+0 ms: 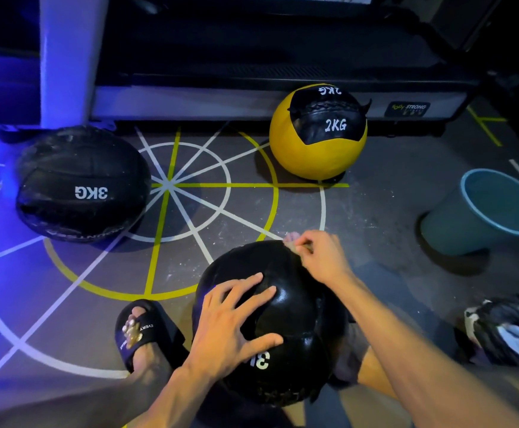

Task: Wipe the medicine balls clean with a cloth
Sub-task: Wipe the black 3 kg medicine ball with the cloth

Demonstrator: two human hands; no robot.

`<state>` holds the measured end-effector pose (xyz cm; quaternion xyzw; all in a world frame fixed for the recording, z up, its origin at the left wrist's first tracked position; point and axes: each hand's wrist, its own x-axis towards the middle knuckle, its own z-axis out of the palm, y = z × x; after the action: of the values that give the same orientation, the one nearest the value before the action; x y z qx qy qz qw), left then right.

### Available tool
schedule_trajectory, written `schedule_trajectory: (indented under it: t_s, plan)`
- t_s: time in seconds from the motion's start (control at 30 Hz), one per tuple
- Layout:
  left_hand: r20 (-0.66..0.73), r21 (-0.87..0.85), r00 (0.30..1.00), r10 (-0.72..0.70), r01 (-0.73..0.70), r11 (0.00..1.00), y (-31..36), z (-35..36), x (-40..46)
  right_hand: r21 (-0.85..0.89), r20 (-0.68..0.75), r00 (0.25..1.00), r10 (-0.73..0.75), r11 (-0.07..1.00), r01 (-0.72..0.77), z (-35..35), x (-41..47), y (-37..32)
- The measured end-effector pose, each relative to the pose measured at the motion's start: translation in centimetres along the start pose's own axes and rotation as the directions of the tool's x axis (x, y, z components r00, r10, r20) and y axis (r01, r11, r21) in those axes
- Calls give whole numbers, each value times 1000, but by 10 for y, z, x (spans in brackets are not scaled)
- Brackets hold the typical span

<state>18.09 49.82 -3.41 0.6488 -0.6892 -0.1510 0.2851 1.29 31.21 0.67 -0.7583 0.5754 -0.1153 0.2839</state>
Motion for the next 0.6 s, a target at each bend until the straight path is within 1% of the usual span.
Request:
schedule_trajectory:
  t_s: [0.07,0.1,0.13,0.17,0.2,0.27,0.3,0.33,0.37,0.4,0.47,0.5,0.53,0.6]
  plan:
    - [-4,9,1000,5,-5,1000,1,2,1,48,75,983,-168,985,164,6,-15,-28]
    - [-1,15,1000,7,-7,1000,2,2,2,61,118,960,-254,967,249,9,-21,-40]
    - [3,22,1000,9,-9,1000,1,2,2,50,143,941,-307,952,303,12,-21,-45]
    - [5,26,1000,9,-9,1000,-1,1,3,22,147,940,-309,951,309,12,-16,-44]
    - [7,23,1000,8,-8,1000,-1,0,2,-13,139,957,-256,965,260,10,-7,-37]
    - [7,5,1000,11,-11,1000,1,0,0,-88,83,995,-58,994,65,6,12,-21]
    - [5,3,1000,10,-10,1000,2,0,0,-116,53,998,18,993,-12,5,16,-19]
    - [2,4,1000,6,-6,1000,2,0,1,-123,41,999,27,992,-22,6,16,-23]
    - [1,3,1000,1,-1,1000,1,0,3,-103,67,998,-19,994,26,9,14,-32]
    - [4,1,1000,-2,2,1000,-1,-1,4,-68,118,988,-96,992,104,12,8,-44]
    - [14,-3,1000,-6,6,1000,-5,-4,5,9,197,948,-250,967,253,16,-12,-60]
    - [18,-2,1000,-6,6,1000,-6,-5,5,35,184,933,-308,951,307,17,-20,-61]
    - [26,-4,1000,-8,8,1000,-6,-6,4,52,151,931,-332,943,328,17,-25,-57]
    - [38,-15,999,-9,9,1000,-4,-8,4,72,46,957,-287,956,283,13,-29,-38]
